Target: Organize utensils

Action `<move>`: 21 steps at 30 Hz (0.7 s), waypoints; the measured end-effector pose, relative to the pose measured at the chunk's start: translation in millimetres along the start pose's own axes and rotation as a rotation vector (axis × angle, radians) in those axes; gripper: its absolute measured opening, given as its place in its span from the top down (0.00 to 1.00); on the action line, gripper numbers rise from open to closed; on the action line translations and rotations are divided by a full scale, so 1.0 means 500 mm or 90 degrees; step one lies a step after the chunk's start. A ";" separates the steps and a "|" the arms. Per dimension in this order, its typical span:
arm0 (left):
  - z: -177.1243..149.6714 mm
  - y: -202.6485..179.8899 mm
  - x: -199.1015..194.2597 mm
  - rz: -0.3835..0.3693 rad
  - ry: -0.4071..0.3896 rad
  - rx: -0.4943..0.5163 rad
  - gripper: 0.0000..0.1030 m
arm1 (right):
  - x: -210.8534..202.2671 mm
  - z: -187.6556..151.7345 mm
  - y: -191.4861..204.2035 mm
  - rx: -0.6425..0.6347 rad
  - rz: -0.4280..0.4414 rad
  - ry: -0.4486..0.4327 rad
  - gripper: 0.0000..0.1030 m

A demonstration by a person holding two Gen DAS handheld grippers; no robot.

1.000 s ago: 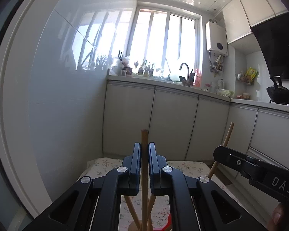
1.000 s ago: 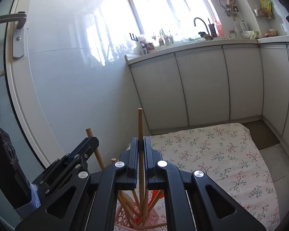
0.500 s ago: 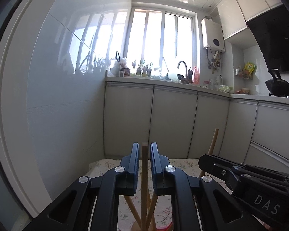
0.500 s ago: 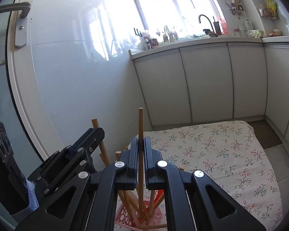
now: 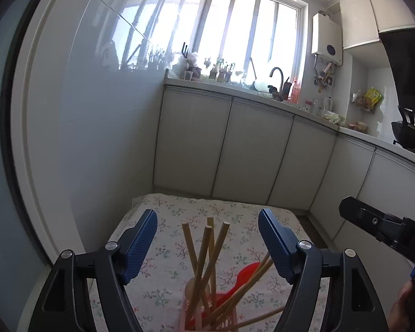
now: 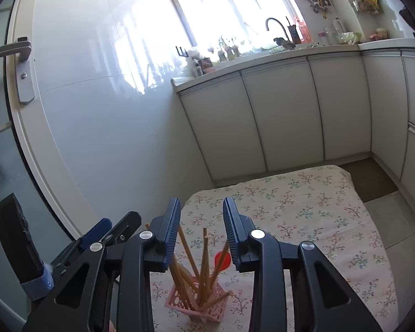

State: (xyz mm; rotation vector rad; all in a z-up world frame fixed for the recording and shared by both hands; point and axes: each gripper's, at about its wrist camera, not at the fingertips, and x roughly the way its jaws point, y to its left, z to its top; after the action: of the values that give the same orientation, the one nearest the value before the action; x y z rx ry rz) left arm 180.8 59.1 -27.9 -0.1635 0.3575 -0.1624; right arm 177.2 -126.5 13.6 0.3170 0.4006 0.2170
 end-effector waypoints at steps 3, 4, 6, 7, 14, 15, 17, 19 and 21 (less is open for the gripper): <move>0.000 -0.020 -0.037 0.023 0.036 0.000 0.15 | -0.056 0.004 -0.019 0.003 -0.037 0.006 0.51; 0.000 -0.028 -0.051 0.030 0.046 0.003 0.14 | -0.076 0.006 -0.025 0.005 -0.053 0.012 0.48; 0.003 -0.049 -0.079 0.041 0.071 0.005 0.10 | -0.117 0.007 -0.036 0.009 -0.090 0.027 0.38; 0.004 -0.060 -0.096 0.043 0.085 0.006 0.08 | -0.141 0.006 -0.042 0.012 -0.108 0.033 0.32; 0.003 -0.147 -0.226 0.074 0.161 0.075 0.00 | -0.302 0.008 -0.042 -0.003 -0.218 0.122 0.00; 0.000 -0.158 -0.248 0.073 0.158 0.082 0.00 | -0.328 0.007 -0.034 -0.017 -0.231 0.126 0.00; -0.001 -0.177 -0.289 0.066 0.140 0.094 0.00 | -0.382 0.004 -0.022 -0.043 -0.263 0.112 0.00; 0.000 -0.187 -0.319 0.066 0.129 0.096 0.00 | -0.425 0.003 -0.017 -0.057 -0.281 0.096 0.00; 0.004 -0.191 -0.335 0.067 0.123 0.095 0.00 | -0.459 -0.003 -0.017 -0.060 -0.287 0.088 0.00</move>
State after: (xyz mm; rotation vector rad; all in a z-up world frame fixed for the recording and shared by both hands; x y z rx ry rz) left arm 14.3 -2.5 47.6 0.0192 0.5429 -0.1004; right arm -28.7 -195.5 89.1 0.1130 0.5858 -0.1849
